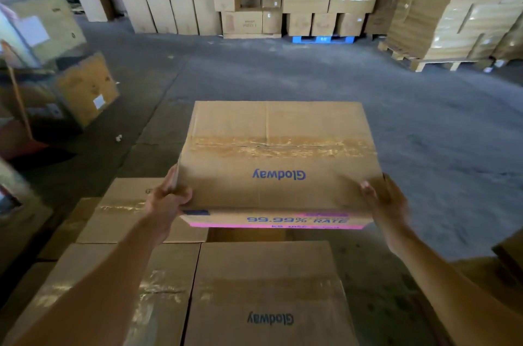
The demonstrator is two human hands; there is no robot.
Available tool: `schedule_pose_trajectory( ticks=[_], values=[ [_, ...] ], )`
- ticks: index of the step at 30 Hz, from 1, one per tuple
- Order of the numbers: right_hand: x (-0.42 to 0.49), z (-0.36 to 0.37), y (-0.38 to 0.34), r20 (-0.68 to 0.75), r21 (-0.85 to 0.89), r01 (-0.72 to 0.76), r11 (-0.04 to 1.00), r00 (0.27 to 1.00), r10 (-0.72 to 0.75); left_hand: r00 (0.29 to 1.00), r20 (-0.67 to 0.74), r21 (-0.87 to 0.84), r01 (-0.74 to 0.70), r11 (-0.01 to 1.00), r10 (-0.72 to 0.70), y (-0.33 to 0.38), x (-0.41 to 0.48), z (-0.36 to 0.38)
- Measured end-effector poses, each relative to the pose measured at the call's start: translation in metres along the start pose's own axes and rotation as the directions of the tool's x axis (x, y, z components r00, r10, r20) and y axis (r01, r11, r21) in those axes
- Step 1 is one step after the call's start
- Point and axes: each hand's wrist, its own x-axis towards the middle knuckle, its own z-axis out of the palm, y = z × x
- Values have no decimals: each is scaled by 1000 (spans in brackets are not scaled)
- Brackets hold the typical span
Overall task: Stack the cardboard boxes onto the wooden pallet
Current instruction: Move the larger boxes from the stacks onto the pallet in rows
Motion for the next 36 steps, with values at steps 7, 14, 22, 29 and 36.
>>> schedule_pose_trajectory(
  ticks=[7,14,22,29,36],
  values=[
    [62,74,65,-12,-66,48,997,999,-48,1000,-8,5,22,1000,-22,-95,76,-3],
    [72,129,151,11,-206,-61,977,998,65,988,-56,-6,147,989,-147,-204,106,6],
    [88,167,207,97,-298,-94,950,987,128,955,-233,112,215,970,-184,-256,127,11],
    [92,207,235,280,-399,-99,912,934,223,926,-362,634,329,700,-108,-282,135,-6],
    [95,223,261,279,-462,-116,879,922,268,912,-407,688,337,642,-43,-300,136,-4]
  ],
)
